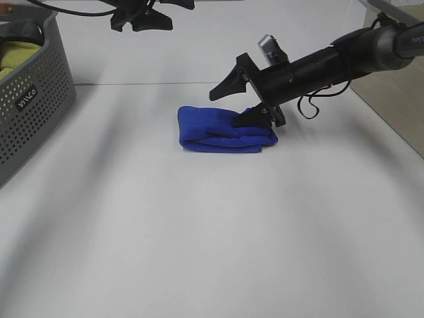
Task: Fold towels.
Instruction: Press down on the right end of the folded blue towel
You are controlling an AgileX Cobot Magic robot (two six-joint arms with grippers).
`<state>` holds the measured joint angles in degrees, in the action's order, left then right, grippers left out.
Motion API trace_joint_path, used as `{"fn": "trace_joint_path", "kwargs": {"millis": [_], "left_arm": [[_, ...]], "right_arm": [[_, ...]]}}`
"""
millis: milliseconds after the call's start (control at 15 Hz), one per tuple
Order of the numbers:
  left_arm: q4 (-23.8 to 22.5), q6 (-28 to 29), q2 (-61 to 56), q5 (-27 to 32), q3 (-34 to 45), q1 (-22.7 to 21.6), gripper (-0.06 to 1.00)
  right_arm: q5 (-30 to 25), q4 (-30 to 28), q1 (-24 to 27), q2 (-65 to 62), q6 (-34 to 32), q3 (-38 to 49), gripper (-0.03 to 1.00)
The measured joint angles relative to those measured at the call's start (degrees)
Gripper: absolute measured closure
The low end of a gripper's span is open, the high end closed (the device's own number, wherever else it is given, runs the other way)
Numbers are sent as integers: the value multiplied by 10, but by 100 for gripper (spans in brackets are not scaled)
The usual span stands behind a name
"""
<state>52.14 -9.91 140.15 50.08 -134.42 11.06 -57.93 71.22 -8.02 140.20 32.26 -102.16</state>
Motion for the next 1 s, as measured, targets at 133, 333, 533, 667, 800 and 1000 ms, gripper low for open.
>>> {"fn": "trace_joint_path", "kwargs": {"millis": [133, 333, 533, 667, 800, 1000], "left_arm": [[-2, -2, 0, 4, 0, 0, 34], [-3, -2, 0, 9, 0, 0, 34], [-3, -2, 0, 31, 0, 0, 34], [-18, -7, -4, 45, -2, 0, 34], [-57, -15, -27, 68, -2, 0, 34], [-124, -17, -78, 106, -3, 0, 34]], "right_arm": [[-3, -1, 18, 0, -9, 0, 20], [-49, 0, 21, -1, -10, 0, 20], [-51, 1, 21, -2, 2, 0, 20], [-51, -2, 21, 7, 2, 0, 20], [-64, -9, 21, -1, 2, 0, 20], [-82, -46, 21, -50, -7, 0, 20]]}}
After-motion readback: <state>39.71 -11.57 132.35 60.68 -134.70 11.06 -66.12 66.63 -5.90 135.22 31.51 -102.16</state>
